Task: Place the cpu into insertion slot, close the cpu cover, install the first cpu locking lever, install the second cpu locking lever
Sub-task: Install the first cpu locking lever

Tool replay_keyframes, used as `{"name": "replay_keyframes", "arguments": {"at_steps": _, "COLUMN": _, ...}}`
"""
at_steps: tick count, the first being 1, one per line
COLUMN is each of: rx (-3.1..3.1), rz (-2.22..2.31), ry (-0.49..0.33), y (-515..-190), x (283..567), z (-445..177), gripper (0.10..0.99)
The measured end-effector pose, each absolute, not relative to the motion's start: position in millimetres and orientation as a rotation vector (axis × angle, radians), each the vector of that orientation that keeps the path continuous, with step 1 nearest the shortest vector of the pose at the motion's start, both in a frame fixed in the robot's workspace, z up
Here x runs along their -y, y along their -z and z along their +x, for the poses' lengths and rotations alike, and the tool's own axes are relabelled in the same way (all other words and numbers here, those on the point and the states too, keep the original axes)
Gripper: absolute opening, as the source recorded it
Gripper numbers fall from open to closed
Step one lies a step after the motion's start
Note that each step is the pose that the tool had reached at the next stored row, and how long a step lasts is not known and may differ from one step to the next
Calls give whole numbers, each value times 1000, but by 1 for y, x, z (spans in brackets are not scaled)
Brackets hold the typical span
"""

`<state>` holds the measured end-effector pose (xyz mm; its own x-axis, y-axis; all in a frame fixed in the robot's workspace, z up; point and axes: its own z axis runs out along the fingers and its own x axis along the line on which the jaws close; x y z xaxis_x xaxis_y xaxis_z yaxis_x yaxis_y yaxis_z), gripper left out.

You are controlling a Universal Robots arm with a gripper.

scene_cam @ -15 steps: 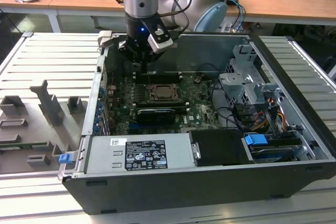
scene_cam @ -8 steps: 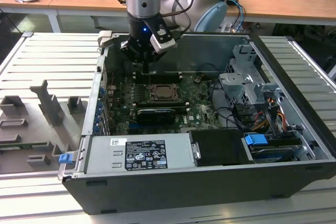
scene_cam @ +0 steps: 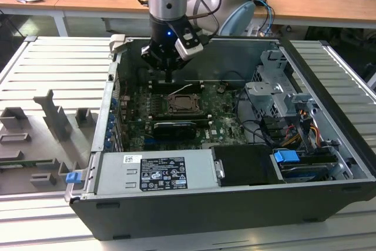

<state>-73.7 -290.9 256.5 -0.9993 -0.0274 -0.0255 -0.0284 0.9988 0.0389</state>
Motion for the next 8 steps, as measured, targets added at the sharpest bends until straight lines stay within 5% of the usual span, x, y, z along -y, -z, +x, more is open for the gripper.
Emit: {"name": "replay_keyframes", "arguments": {"at_steps": 8, "rx": -3116, "rz": -43, "ry": -61, "y": -256, "x": 291, "z": -69, "gripper": 106}}
